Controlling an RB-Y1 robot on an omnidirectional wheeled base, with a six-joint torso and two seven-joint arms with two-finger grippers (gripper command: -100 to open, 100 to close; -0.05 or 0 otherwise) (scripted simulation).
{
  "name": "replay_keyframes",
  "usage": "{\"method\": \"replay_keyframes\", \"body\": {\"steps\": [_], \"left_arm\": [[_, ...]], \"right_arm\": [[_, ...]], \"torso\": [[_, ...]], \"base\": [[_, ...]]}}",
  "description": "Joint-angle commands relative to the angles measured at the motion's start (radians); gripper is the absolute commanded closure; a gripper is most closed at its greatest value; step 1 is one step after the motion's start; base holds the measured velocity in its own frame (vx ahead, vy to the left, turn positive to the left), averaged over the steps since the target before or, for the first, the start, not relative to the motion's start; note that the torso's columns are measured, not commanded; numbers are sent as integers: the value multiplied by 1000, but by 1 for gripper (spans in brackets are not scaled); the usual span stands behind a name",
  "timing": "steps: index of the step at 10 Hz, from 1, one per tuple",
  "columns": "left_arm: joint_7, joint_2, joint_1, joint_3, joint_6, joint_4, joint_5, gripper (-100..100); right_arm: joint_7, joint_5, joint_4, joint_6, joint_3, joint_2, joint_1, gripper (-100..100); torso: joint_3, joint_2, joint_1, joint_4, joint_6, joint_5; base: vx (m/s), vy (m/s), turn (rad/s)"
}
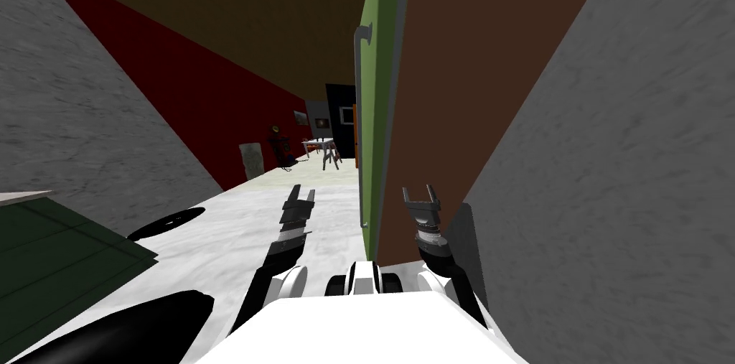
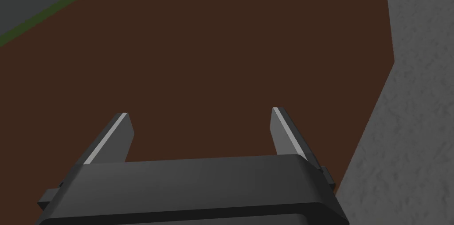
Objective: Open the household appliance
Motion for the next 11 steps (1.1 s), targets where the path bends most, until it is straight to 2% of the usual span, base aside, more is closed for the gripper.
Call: {"method": "replay_keyframes", "body": {"steps": [1, 2, 4, 5, 6, 7, 9, 10, 11], "left_arm": [[0, 0, 0, 0, 0, 0, 0, 0], [0, 0, 0, 0, 0, 0, 0, 0], [0, 0, 0, 0, 0, 0, 0, 0], [0, 0, 0, 0, 0, 0, 0, 0], [0, 0, 0, 0, 0, 0, 0, 0], [0, 0, 0, 0, 0, 0, 0, 0], [0, 0, 0, 0, 0, 0, 0, 0], [0, 0, 0, 0, 0, 0, 0, 0], [0, 0, 0, 0, 0, 0, 0, 0]], "right_arm": [[-77, -37, 8, -3, 29, -11, -1, -100], [-106, -70, 16, -6, 53, -19, -2, -100], [-146, -70, 16, -6, 53, -19, -2, -100], [-184, -104, 24, -10, 78, -27, -4, -100], [-210, -104, 24, -10, 78, -27, -4, -100], [-240, -138, 33, -13, 103, -34, -6, -100], [-275, -138, 33, -13, 103, -34, -6, -100], [-315, -174, 42, -15, 127, -42, -9, -100], [-339, -174, 42, -15, 127, -42, -9, -100]], "torso": [[0, 0, 0, 0, 0, 0], [0, 0, 0, 0, 0, 0], [0, 0, 0, 0, 0, 0], [0, 1, 0, 0, 0, 0], [0, 0, 0, 0, 0, 0], [0, 0, 0, 0, 0, 0], [0, 0, 0, 0, 0, 0], [0, 0, 0, 0, 0, 0], [0, 0, 0, 0, 0, 0]], "base": [[23, 4, -41], [28, 7, -86], [16, 5, -17], [19, 4, -76], [19, 6, -57], [26, 8, -84], [15, 7, -12], [17, 8, -77], [18, 11, -47]]}}
